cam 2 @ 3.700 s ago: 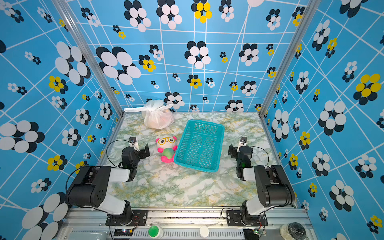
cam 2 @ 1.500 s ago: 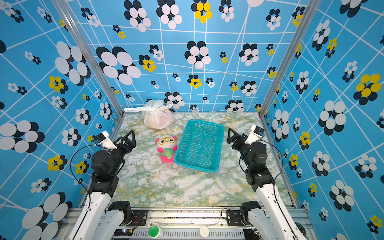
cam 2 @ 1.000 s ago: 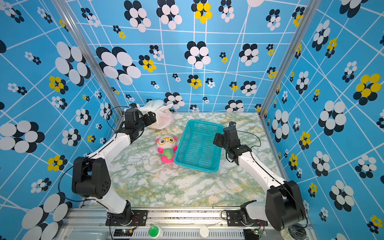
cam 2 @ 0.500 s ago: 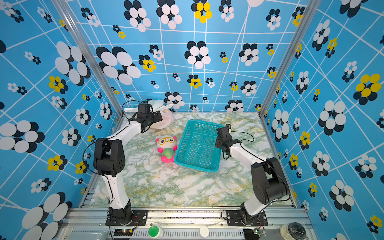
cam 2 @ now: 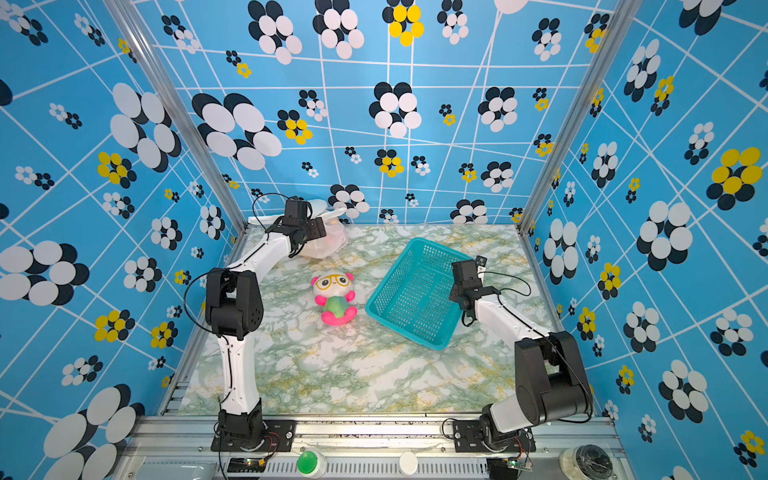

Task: Untie the knot of the plastic bag and take out the fruit
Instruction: 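Reach the left gripper to the knotted white bag while the right moves over the basket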

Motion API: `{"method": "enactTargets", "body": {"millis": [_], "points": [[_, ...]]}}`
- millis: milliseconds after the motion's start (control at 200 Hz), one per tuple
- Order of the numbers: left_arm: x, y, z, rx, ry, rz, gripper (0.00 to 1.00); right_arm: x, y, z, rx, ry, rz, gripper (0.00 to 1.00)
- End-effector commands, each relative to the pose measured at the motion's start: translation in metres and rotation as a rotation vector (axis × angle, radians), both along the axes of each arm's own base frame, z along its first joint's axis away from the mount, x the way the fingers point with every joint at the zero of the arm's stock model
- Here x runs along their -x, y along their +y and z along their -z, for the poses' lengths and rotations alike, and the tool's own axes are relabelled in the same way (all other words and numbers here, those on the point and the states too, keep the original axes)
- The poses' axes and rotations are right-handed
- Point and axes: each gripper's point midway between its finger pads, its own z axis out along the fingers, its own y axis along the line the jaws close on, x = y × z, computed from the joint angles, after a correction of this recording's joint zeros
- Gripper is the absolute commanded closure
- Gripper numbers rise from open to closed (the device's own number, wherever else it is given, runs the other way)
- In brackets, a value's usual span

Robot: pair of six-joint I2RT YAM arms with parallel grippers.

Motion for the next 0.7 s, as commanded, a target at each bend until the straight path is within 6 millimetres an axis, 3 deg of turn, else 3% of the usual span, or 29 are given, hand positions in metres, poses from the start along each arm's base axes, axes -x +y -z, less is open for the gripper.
{"method": "enactTargets", "body": {"millis": [0,245,320,405,460,560,695], "points": [[-0.004,0.004,0.013,-0.051,0.043,-0.010,0.04,0.018,-0.025,0.013,0.054,0.067,0.080,0.78],[-0.013,-0.001,0.025,-0.051,0.079,0.013,0.09,0.022,-0.042,-0.002,0.089,0.032,0.153,0.79],[-0.015,-0.010,0.026,-0.035,0.080,0.059,0.26,0.025,-0.046,-0.010,0.102,0.018,0.173,0.60],[-0.015,-0.019,0.026,-0.019,0.084,0.097,0.65,0.029,-0.047,-0.026,0.096,-0.029,0.177,0.52],[-0.015,-0.024,0.024,-0.021,0.081,0.112,0.82,0.031,-0.042,-0.040,0.082,-0.072,0.164,0.48],[-0.014,-0.036,0.020,-0.030,0.074,0.157,0.98,0.031,-0.016,-0.077,0.072,-0.181,0.081,0.40],[-0.009,-0.059,0.011,-0.046,0.064,0.227,1.00,0.017,0.067,-0.118,0.021,-0.282,-0.166,0.33]]}}
